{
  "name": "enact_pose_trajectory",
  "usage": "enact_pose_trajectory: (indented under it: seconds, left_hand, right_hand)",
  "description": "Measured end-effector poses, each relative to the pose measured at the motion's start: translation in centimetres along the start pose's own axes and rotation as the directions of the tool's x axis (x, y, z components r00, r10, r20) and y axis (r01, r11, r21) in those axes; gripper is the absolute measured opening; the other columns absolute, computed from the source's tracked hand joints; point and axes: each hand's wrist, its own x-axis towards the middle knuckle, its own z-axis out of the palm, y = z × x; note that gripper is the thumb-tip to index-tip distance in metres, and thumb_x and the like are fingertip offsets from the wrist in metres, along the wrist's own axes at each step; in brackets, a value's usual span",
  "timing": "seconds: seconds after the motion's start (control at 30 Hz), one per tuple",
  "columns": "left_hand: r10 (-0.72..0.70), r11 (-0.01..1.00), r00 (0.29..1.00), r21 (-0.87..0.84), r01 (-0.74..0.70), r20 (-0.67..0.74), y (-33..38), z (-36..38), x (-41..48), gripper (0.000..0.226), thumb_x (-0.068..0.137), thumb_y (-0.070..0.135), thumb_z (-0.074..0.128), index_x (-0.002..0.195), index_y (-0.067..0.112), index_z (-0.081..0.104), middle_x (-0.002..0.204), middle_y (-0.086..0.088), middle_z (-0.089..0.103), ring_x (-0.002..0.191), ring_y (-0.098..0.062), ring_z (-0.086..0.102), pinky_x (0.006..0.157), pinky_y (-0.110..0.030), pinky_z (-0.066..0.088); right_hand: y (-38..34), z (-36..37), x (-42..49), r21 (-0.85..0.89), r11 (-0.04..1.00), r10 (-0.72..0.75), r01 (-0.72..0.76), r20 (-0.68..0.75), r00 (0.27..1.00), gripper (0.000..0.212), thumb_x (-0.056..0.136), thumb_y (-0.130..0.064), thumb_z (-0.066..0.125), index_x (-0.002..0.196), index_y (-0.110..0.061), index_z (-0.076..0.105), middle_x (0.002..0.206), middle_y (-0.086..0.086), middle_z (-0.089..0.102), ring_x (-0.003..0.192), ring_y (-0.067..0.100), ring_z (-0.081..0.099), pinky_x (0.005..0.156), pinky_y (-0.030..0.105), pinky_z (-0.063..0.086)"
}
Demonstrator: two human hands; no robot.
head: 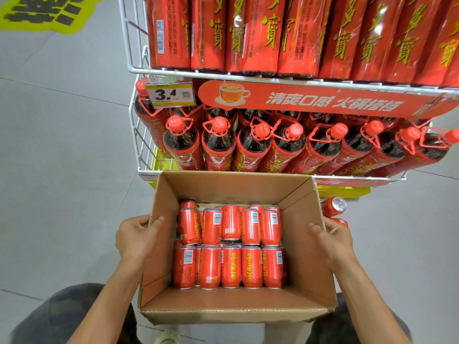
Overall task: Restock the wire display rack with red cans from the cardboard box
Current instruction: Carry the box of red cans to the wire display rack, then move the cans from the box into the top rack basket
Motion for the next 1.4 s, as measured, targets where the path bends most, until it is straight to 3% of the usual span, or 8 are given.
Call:
enact_pose_trajectory:
  seconds: [0.27, 0.47, 0.67, 0.77, 0.83, 0.97, 1.13, 1.4]
  left_hand:
    - [-0.004, 1.0, 1.0, 0.016, 0.003, 0.017, 0.5, -0.2, 0.0, 0.01, 0.088, 0.031, 0.078, 0.085, 0.022, 0.082, 0.066, 0.002, 0.074, 0.066, -0.021, 0.069, 0.063, -0.032, 0.052]
    - [0.021, 1.0, 0.999, -0.004, -0.021, 0.028, 1.2, -0.7, -0.4, 0.032, 0.09, 0.037, 0.077, 0.106, 0.01, 0.081, 0.097, -0.009, 0.079, 0.092, -0.026, 0.071, 0.078, -0.036, 0.053]
    - [0.29, 0.949, 0.954, -0.102, -0.297, -0.083, 5.2, -2.7, -2.9, 0.028, 0.095, 0.04, 0.069, 0.119, 0.028, 0.076, 0.108, 0.017, 0.074, 0.099, -0.004, 0.069, 0.083, -0.015, 0.047]
    - [0.358, 0.91, 0.932, -0.205, -0.36, -0.05, 6.9, -2.2, -4.4, 0.027, 0.095, 0.051, 0.065, 0.12, 0.042, 0.071, 0.107, 0.039, 0.07, 0.103, 0.014, 0.066, 0.075, 0.003, 0.046]
    - [0.37, 0.904, 0.929, -0.237, -0.355, 0.019, 6.9, -0.6, -4.3, 0.035, 0.094, 0.048, 0.069, 0.127, 0.036, 0.069, 0.111, 0.03, 0.073, 0.104, 0.013, 0.068, 0.08, -0.002, 0.052]
    - [0.218, 0.974, 0.95, -0.109, -0.198, 0.226, 5.1, 4.6, -1.9, 0.047, 0.091, 0.042, 0.075, 0.128, 0.014, 0.071, 0.118, 0.0, 0.076, 0.109, -0.014, 0.072, 0.099, -0.04, 0.058]
    - [-0.081, 0.995, 0.963, 0.076, 0.064, 0.257, 0.7, 9.4, 1.1, 0.045, 0.089, 0.04, 0.077, 0.118, 0.007, 0.072, 0.113, -0.016, 0.076, 0.107, -0.034, 0.07, 0.091, -0.037, 0.054]
    - [-0.264, 0.956, 0.938, 0.191, 0.223, 0.225, -4.3, 13.3, 2.0, 0.059, 0.084, 0.037, 0.083, 0.124, -0.002, 0.065, 0.124, -0.025, 0.068, 0.118, -0.043, 0.064, 0.1, -0.049, 0.053]
  right_hand:
    - [-0.6, -0.2, -0.5, -0.065, 0.998, -0.018, 0.017, -0.014, 1.0, 0.023, 0.094, -0.015, 0.071, 0.112, -0.026, 0.08, 0.089, -0.001, 0.08, 0.088, 0.03, 0.075, 0.086, 0.054, 0.064]
    - [-1.6, -0.4, -1.6, -0.045, 0.999, -0.029, 0.029, 0.002, 1.0, 0.021, 0.096, -0.019, 0.07, 0.114, -0.024, 0.078, 0.097, 0.002, 0.08, 0.093, 0.029, 0.075, 0.089, 0.056, 0.063]
    - [-4.5, -0.4, -4.5, 0.096, 0.949, -0.282, 0.3, -0.168, 0.945, 0.036, 0.099, -0.02, 0.071, 0.135, -0.021, 0.07, 0.122, -0.012, 0.074, 0.114, 0.002, 0.069, 0.089, 0.013, 0.053]
    - [-5.3, 0.8, -6.0, 0.188, 0.895, -0.379, 0.405, -0.162, 0.911, 0.03, 0.1, -0.021, 0.069, 0.129, -0.027, 0.071, 0.119, -0.021, 0.075, 0.113, -0.01, 0.066, 0.089, 0.005, 0.052]
    - [-4.9, 2.5, -6.2, 0.22, 0.899, -0.368, 0.379, -0.087, 0.926, 0.03, 0.099, -0.025, 0.07, 0.129, -0.03, 0.071, 0.121, -0.023, 0.074, 0.113, -0.01, 0.066, 0.089, 0.008, 0.053]
    - [-2.7, 6.7, -3.5, -0.007, 0.974, -0.225, 0.225, 0.053, 0.973, 0.042, 0.096, -0.02, 0.074, 0.137, -0.012, 0.068, 0.127, 0.0, 0.075, 0.113, 0.009, 0.071, 0.102, 0.024, 0.05]
    - [1.4, 9.5, 0.9, -0.363, 0.929, -0.045, 0.076, 0.094, 0.995, 0.038, 0.093, -0.026, 0.074, 0.124, -0.004, 0.07, 0.12, 0.017, 0.075, 0.116, 0.036, 0.069, 0.098, 0.037, 0.051]
    - [6.0, 12.0, 2.5, -0.437, 0.898, 0.086, -0.057, 0.047, 0.995, 0.057, 0.086, -0.046, 0.081, 0.123, -0.004, 0.069, 0.123, 0.017, 0.072, 0.114, 0.036, 0.069, 0.096, 0.045, 0.057]
